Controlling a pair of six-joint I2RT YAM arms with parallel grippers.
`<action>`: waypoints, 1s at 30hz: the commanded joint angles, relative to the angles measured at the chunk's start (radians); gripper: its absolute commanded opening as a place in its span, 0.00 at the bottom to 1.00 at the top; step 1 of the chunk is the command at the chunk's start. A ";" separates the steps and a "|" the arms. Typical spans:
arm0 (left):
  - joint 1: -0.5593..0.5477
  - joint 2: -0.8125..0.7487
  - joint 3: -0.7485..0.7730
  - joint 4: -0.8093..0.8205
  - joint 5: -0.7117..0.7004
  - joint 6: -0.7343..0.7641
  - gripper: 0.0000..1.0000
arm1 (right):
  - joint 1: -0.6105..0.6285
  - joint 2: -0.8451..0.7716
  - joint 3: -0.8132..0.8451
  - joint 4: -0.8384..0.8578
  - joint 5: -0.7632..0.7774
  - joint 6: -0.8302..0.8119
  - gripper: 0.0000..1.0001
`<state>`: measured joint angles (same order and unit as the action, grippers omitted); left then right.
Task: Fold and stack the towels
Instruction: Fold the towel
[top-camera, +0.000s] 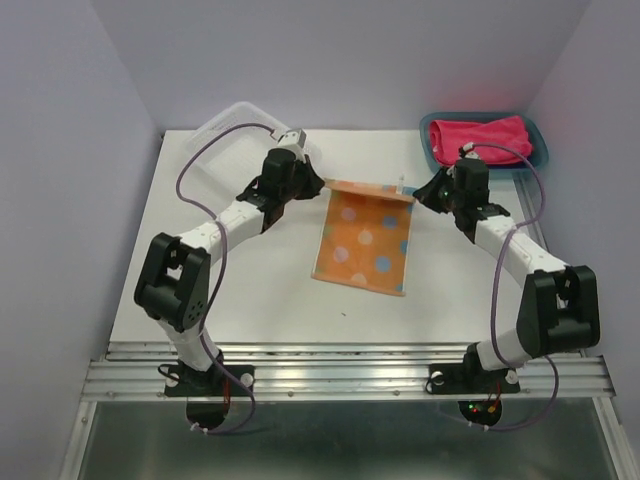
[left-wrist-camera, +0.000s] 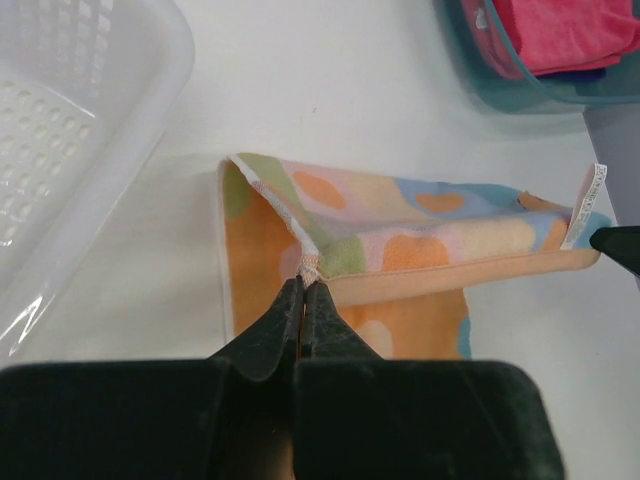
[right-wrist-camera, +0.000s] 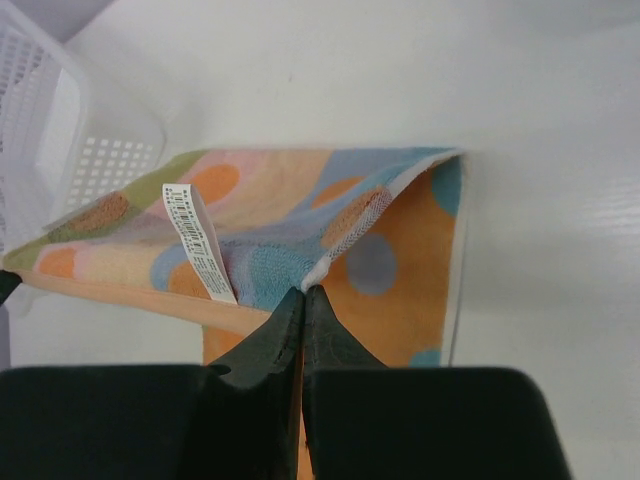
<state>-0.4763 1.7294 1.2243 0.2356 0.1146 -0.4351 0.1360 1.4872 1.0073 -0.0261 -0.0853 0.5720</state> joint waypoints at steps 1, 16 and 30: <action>0.007 -0.142 -0.101 0.053 -0.084 -0.017 0.00 | -0.018 -0.099 -0.107 -0.008 -0.077 0.048 0.01; -0.097 -0.428 -0.506 0.130 -0.182 -0.137 0.00 | 0.065 -0.467 -0.406 -0.123 -0.114 0.124 0.01; -0.171 -0.458 -0.675 0.131 -0.197 -0.212 0.00 | 0.111 -0.538 -0.544 -0.204 -0.094 0.137 0.01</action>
<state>-0.6346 1.2575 0.5735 0.3344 -0.0257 -0.6319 0.2455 0.9375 0.5110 -0.1989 -0.2169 0.7124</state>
